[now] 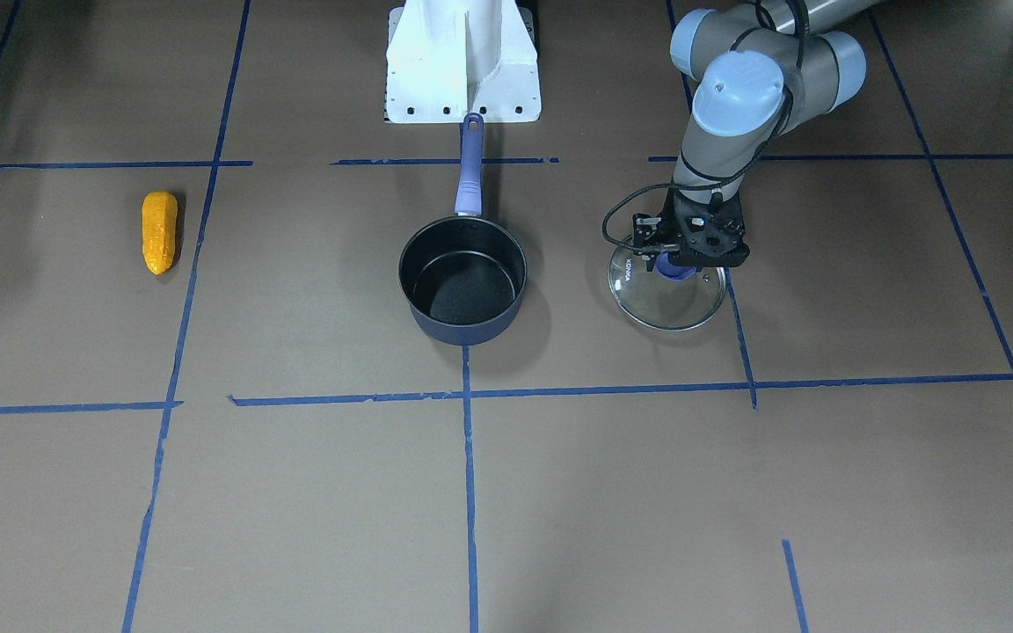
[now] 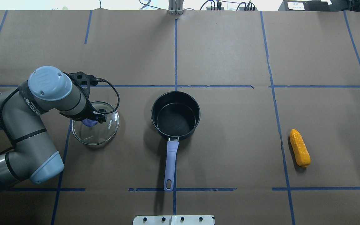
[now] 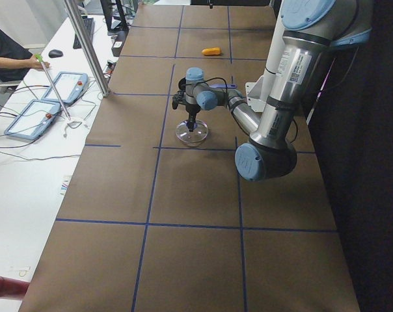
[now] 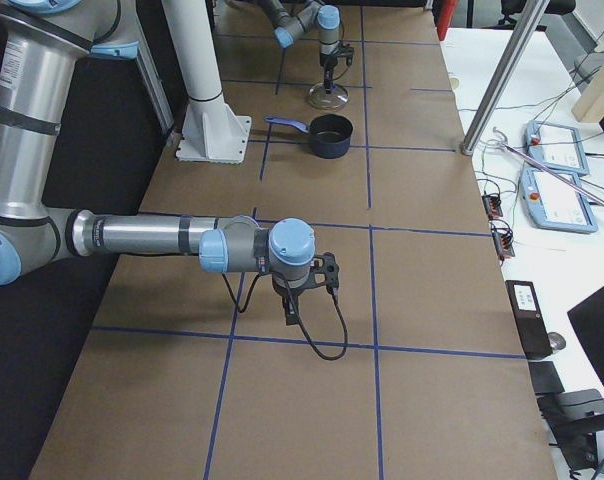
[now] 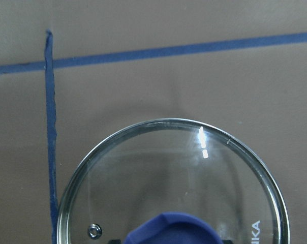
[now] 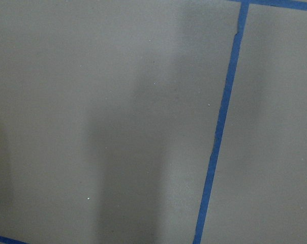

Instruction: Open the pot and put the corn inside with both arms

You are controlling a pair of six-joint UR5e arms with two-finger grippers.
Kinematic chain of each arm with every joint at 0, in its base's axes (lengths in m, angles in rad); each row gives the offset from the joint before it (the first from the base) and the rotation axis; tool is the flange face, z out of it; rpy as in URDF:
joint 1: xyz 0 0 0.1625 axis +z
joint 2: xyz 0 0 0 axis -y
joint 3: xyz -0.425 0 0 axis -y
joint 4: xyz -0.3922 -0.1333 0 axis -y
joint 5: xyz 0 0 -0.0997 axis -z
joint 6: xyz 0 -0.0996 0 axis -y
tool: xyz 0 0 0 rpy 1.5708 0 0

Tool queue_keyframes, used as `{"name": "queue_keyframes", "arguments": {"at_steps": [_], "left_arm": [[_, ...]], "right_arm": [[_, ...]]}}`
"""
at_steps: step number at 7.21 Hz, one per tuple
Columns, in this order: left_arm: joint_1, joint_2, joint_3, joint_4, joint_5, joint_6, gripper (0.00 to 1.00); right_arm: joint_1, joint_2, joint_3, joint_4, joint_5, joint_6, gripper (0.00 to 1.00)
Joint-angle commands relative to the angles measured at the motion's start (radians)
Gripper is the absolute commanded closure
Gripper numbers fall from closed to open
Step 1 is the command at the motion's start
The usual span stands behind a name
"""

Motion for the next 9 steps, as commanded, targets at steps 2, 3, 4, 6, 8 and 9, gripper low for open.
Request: {"name": "queue_keyframes", "arguments": {"at_steps": [2,3,4,6,8,9], "left_arm": [[-0.002,0.003,0.021,-0.005,-0.038,0.005,0.0],[-0.005,0.014,0.0,-0.002,-0.039,0.005,0.0],[-0.017,0.047,-0.073,0.003,-0.039,-0.001,0.0],[-0.154,0.187,-0.221,0.001,-0.152,0.013,0.0],[-0.354,0.364,-0.285,-0.003,-0.306,0.276,0.0],[-0.438,0.42,-0.278,-0.003,-0.373,0.38,0.0]], "right_arm": [[0.0,0.0,-0.001,0.0,0.002,0.002,0.0],[0.0,0.001,-0.001,0.0,-0.001,0.008,0.0],[-0.011,0.006,0.001,0.002,-0.001,0.018,0.0],[-0.162,0.01,0.002,0.276,-0.002,0.428,0.0],[-0.498,0.045,0.009,0.585,-0.214,0.99,0.0],[-0.611,0.114,0.015,0.586,-0.29,1.138,0.0]]}}
